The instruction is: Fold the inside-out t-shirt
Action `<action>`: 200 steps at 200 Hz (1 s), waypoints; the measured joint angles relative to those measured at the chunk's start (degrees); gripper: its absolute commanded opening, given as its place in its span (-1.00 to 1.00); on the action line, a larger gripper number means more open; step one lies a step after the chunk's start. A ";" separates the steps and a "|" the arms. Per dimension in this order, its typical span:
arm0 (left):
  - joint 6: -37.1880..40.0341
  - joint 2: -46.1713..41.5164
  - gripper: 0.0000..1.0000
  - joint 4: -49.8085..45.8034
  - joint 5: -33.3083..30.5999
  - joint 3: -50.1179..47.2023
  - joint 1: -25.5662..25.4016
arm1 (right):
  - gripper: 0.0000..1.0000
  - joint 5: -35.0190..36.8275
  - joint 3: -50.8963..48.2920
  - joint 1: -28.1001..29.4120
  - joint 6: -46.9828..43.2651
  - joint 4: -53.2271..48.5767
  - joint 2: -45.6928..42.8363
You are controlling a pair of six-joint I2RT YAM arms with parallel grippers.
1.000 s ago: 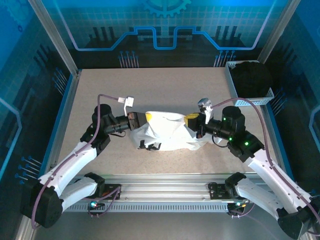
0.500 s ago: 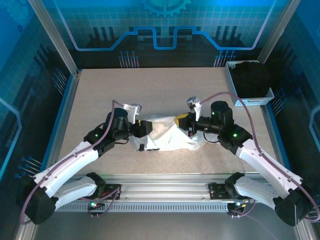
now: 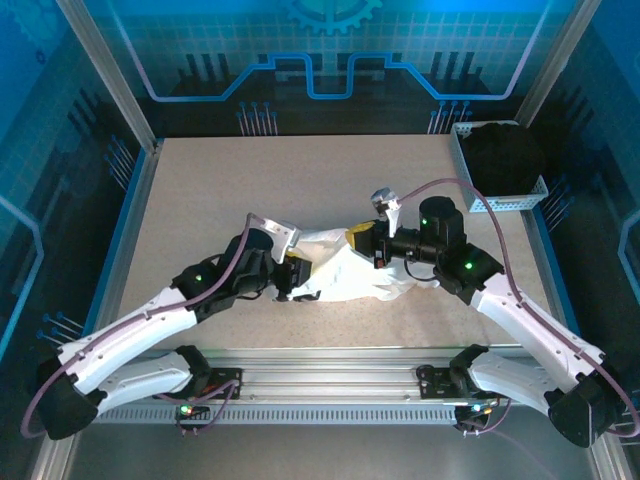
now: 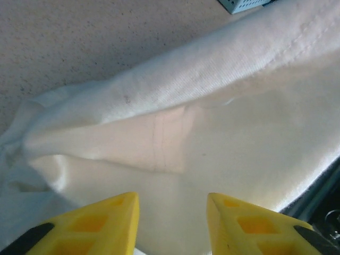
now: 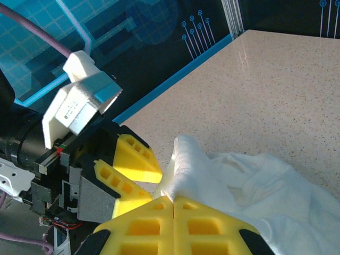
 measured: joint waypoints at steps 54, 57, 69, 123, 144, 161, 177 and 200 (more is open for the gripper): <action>-3.82 6.93 -0.01 1.53 0.33 2.47 0.26 | -1.00 -0.02 0.00 0.00 -0.02 -0.07 0.24; -4.20 7.28 -0.01 1.55 0.33 2.64 0.35 | -1.00 -0.02 0.00 0.00 -0.02 -0.04 0.24; -4.98 8.55 0.02 1.97 0.33 3.04 0.87 | -1.00 -0.02 0.00 0.00 -0.02 -0.04 0.22; -7.50 11.78 -0.33 5.62 0.61 3.32 2.73 | -1.00 -0.02 0.00 0.00 -0.04 0.00 0.22; -8.02 13.51 -0.76 7.50 1.53 3.32 3.69 | -1.00 0.00 0.00 0.00 -0.22 -0.07 0.15; -8.87 13.92 -1.00 8.81 2.86 3.32 4.44 | -1.00 0.39 0.00 0.00 -0.72 -0.85 -0.24; -8.70 13.51 -1.00 9.66 5.22 3.39 5.27 | -1.00 2.56 0.00 0.07 -1.86 -2.25 -1.31; -10.73 8.90 -1.00 11.45 13.60 2.29 9.18 | -1.00 7.63 -0.04 0.07 -4.07 -5.27 -3.85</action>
